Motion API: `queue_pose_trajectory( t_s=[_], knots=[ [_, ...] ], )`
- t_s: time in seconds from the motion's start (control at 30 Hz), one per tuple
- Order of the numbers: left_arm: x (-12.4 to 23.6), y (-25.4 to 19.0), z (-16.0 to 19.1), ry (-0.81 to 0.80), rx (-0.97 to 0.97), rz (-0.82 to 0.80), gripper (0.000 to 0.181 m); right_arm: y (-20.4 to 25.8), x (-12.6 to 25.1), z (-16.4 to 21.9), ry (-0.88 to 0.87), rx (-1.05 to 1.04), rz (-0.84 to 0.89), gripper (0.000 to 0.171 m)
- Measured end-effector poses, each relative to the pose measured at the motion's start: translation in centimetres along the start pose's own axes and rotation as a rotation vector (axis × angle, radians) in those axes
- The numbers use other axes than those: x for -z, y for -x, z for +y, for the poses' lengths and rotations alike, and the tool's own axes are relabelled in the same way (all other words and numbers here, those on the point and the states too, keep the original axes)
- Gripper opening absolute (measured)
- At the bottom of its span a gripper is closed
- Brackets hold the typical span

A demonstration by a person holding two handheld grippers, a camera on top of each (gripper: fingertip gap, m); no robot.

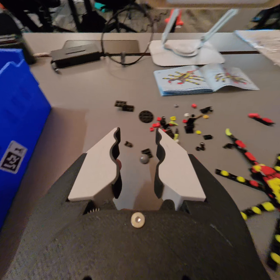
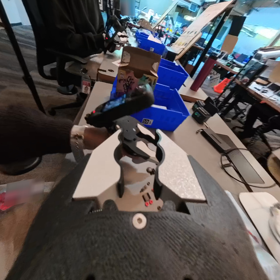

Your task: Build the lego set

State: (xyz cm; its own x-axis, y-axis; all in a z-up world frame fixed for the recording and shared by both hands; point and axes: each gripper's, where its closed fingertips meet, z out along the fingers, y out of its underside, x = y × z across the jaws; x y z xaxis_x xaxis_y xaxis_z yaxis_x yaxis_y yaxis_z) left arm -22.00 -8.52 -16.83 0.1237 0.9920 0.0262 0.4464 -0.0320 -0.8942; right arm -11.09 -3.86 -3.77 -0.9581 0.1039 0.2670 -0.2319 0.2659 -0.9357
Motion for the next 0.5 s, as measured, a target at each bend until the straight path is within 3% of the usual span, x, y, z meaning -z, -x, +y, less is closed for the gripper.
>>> queue_pose_trajectory(
  t_s=[0.07,0.1,0.17,0.2,0.23,0.3,0.37,0.43,0.5],
  knots=[
    [0.9,-2.2,-0.7,-0.041,-0.038,0.075,0.036,0.2,1.9,1.4,-0.014,-0.018,0.008,0.035],
    [1.4,-2.9,-0.7,-0.053,-0.070,0.087,0.029,0.7,2.9,1.7,-0.052,-0.051,-0.004,0.044],
    [2.3,-2.6,-0.3,-0.057,-0.115,0.004,0.017,1.4,4.7,2.2,-0.123,-0.116,0.010,0.112],
    [2.7,-2.9,0.0,-0.068,-0.141,-0.003,0.014,1.2,5.4,3.0,-0.105,-0.136,0.052,0.130],
    [3.0,-3.1,0.3,-0.081,-0.156,-0.008,0.027,1.0,6.0,3.9,-0.079,-0.149,0.094,0.141],
    [3.4,-3.6,0.8,-0.087,-0.152,-0.003,0.051,0.3,7.3,5.4,-0.051,-0.165,0.185,0.141],
    [3.5,-3.5,1.0,-0.069,-0.106,-0.017,0.089,-0.7,8.9,6.6,-0.050,-0.202,0.282,0.141],
    [3.3,-3.6,1.3,-0.038,-0.082,-0.018,0.115,-1.2,10.8,8.1,-0.042,-0.251,0.341,0.140],
    [2.9,-4.5,1.3,-0.023,-0.082,0.012,0.126,-1.5,12.9,9.5,-0.032,-0.298,0.397,0.137]
  ],
)
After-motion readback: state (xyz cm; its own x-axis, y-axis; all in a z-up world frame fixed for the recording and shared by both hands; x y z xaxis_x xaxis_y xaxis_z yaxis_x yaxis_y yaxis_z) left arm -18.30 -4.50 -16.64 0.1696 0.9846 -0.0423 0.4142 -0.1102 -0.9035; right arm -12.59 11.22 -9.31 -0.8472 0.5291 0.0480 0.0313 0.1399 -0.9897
